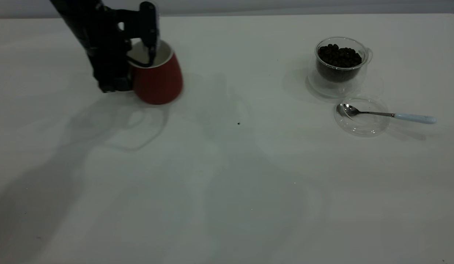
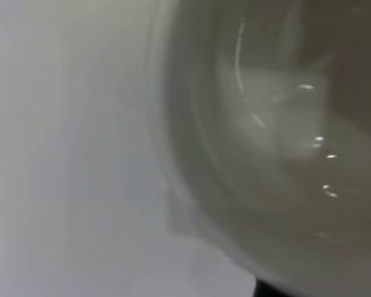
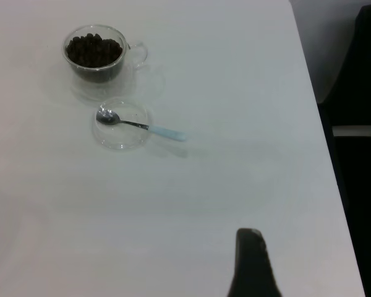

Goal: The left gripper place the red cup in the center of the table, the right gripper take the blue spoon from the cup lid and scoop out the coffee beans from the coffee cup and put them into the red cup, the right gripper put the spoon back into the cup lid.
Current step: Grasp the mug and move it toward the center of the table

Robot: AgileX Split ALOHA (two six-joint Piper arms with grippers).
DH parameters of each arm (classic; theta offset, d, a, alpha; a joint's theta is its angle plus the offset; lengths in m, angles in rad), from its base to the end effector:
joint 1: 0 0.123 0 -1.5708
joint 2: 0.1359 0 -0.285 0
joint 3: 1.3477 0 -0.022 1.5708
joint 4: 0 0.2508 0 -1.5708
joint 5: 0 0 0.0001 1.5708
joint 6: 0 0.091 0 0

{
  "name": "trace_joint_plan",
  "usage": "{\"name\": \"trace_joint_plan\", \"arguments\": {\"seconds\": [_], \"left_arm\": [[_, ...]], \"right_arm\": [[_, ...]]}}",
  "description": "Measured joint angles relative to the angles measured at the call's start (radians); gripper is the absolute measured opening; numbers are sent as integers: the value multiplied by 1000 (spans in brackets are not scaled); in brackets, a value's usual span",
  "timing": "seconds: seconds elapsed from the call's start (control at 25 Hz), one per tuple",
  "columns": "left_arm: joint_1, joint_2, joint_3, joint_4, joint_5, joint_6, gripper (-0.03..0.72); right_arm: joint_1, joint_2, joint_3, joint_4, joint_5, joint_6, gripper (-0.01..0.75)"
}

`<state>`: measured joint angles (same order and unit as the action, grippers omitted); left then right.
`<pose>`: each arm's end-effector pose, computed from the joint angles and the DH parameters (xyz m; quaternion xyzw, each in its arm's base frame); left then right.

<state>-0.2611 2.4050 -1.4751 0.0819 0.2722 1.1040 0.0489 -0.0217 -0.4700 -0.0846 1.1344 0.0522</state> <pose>0.4434 -0.1164 0.0298 0.6418 0.7326 0.1103 0.1980 -0.0078 -0.0074 0.2633 0.0045 0.8731 -0.0176 0.4872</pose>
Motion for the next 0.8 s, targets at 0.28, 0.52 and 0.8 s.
{"name": "trace_joint_plan", "arguments": {"seconds": [0.28, 0.52, 0.8], "left_arm": [[-24, 11, 0, -107, 2, -3, 446], [-53, 11, 0, -137, 1, -7, 446], [-71, 11, 0, -183, -31, -7, 446]], "right_arm": [[0, 0, 0, 0, 0, 0, 550], [0, 0, 0, 0, 0, 0, 550], [0, 0, 0, 0, 0, 0, 550]]}}
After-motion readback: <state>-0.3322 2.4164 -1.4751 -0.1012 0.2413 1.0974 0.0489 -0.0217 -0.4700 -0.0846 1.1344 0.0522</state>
